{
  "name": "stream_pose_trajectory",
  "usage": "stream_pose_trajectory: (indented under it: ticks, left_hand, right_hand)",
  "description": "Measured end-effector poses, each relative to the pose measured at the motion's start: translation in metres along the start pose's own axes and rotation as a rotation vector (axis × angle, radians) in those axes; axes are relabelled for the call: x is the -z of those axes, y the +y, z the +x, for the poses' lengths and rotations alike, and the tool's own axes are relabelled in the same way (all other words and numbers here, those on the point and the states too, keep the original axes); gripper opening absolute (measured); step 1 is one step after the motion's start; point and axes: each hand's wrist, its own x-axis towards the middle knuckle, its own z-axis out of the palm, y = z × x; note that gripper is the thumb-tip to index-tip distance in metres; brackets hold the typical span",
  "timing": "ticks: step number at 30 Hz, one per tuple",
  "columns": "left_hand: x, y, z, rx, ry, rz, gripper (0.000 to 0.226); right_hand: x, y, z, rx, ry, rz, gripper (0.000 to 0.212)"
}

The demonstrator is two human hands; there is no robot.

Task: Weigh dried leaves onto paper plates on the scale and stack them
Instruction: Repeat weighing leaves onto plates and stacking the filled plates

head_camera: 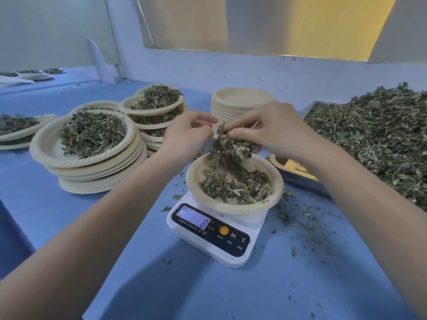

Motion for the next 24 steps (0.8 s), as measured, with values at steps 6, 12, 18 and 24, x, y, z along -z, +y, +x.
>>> stream_pose_trajectory:
  ticks: [6,12,18,24]
  left_hand:
    - [-0.002,0.01,0.001,-0.008,-0.042,-0.088,0.023]
    - [-0.003,0.012,-0.001,-0.015,-0.053,-0.116,0.028]
    - [-0.003,0.009,-0.004,0.029,-0.078,-0.109,0.026]
    - [-0.006,0.009,-0.006,0.015,-0.128,-0.067,0.026]
  right_hand:
    - [0.015,-0.009,0.003,0.012,0.084,0.056,0.01]
    - [0.011,-0.007,0.002,0.023,0.076,0.09,0.013]
    - [0.009,-0.005,0.0,0.034,0.074,0.081,0.005]
    - [0.009,-0.005,-0.001,0.054,0.091,0.049,0.004]
